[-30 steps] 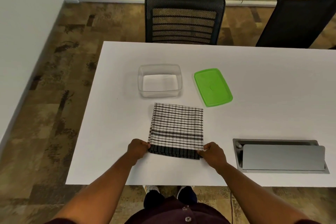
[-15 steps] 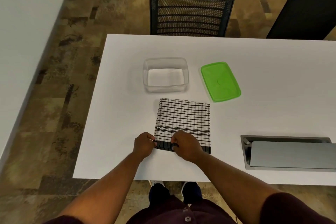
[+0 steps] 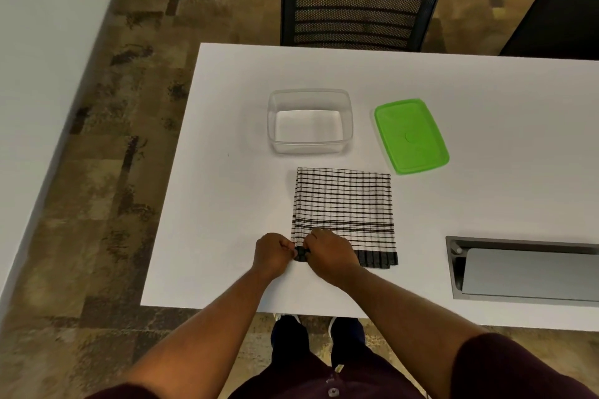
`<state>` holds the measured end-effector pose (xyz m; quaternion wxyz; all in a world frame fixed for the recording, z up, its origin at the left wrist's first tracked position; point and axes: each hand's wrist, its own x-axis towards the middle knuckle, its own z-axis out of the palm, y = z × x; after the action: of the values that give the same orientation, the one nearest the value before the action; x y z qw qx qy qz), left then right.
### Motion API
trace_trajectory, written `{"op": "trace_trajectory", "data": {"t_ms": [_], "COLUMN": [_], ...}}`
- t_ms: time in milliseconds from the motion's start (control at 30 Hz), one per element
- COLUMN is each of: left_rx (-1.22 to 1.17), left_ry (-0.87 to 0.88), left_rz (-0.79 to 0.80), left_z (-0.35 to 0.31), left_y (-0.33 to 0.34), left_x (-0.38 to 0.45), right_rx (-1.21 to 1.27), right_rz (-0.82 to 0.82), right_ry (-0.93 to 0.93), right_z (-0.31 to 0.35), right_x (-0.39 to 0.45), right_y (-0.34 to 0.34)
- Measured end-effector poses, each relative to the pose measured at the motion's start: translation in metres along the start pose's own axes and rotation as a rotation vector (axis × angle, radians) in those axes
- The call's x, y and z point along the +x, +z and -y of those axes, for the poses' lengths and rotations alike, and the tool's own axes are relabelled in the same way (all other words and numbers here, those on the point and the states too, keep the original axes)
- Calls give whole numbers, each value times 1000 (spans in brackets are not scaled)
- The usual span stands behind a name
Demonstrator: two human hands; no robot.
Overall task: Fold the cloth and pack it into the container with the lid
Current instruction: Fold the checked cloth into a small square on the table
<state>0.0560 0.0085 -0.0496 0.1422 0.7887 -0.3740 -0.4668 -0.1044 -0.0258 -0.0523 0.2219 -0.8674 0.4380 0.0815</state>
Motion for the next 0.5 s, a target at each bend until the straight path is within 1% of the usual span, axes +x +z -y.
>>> {"op": "trace_trajectory", "data": {"t_ms": [133,233,400,500], "left_rx": [19,52,121,123], "left_ry": [-15,-20,11,11], "left_rz": [-26,-17,-9,-12], "left_z": [-1,-2,-1,2], "left_y": [4,5,-1,-6], "left_x": [1,2,4,7], "right_rx": [2,-23,-56,-14], "right_rz": [-5,26,-45,-66], "right_ry": [-21,-24,-11,14], "right_z": [-2,-1,9,12], "right_x": [-5,-7,-3,-2], "right_y": [-2,-2,1,2]}}
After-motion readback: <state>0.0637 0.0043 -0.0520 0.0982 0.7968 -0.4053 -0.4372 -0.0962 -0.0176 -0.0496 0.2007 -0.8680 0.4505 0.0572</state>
